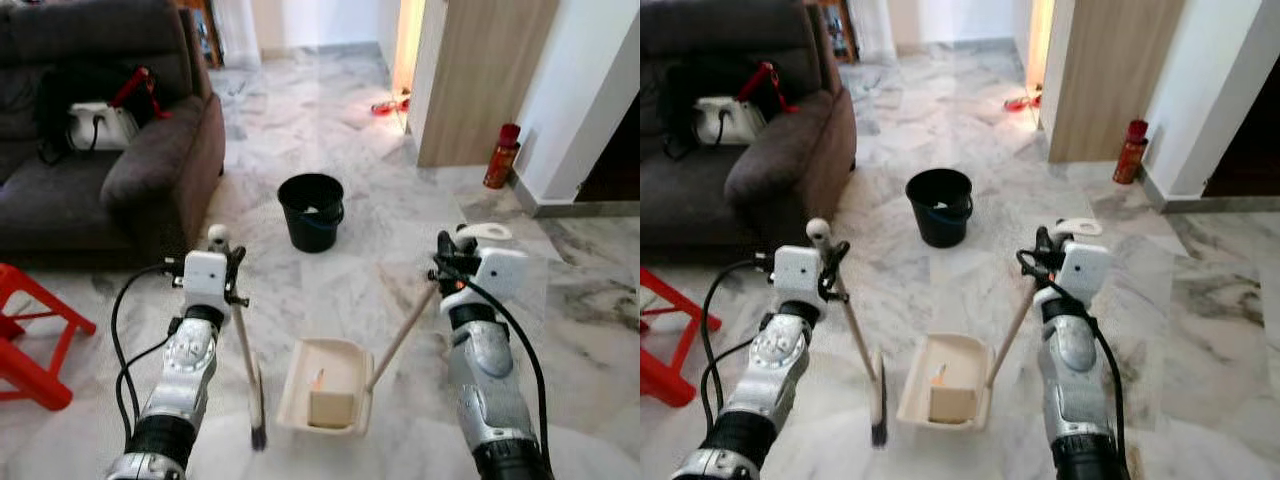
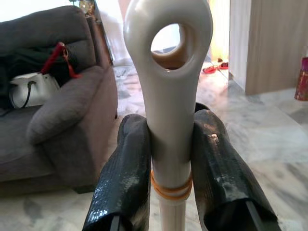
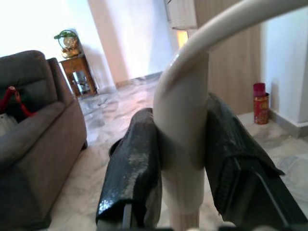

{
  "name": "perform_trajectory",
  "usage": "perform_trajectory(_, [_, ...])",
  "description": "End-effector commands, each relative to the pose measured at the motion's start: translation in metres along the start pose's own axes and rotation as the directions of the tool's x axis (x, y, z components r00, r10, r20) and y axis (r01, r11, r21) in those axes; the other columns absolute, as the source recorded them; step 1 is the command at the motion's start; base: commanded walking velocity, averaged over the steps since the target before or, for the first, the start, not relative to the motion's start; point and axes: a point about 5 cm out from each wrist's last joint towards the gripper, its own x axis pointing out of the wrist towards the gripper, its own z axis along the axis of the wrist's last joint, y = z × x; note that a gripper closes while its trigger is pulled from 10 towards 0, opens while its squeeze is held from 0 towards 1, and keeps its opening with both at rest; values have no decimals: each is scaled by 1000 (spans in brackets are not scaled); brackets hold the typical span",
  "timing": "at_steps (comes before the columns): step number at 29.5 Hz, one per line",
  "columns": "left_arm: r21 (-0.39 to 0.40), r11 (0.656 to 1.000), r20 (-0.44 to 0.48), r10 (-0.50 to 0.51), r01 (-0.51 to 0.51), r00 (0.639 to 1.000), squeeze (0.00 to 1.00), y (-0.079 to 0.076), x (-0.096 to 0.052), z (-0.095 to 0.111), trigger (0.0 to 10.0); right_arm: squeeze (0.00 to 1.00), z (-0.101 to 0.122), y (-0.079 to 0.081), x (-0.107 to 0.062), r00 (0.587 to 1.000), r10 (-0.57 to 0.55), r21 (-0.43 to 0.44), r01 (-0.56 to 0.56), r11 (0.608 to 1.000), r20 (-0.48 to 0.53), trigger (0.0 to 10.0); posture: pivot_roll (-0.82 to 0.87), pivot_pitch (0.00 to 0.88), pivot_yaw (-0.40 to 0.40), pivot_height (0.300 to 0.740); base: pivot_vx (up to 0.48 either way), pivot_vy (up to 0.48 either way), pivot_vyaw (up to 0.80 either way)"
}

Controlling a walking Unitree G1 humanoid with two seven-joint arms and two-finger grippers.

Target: Sweep floor

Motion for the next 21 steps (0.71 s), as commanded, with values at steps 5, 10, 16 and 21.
perform_trajectory(5, [17,1000,57,1,-2,998,0,-2,4,12,10000,0,7,-1,1,999,-16,36,15,999,34,10000,-88,0,59,740,0,61,0])
perform_trajectory(10, [22,1000,68,10,-12,998,0,-1,4,14,10000,0,8,0,2,999,-13,41,12,999,34,10000,-85,0,57,740,0,0,0])
perform_trajectory(16, [17,1000,66,9,-10,998,0,-2,4,14,10000,0,8,0,3,999,-9,47,8,999,35,10000,-88,0,56,740,0,0,0])
perform_trajectory(21, [20,1000,59,6,-7,998,0,-4,4,13,10000,0,9,0,3,999,-5,47,3,999,36,10000,-90,0,52,740,0,0,0])
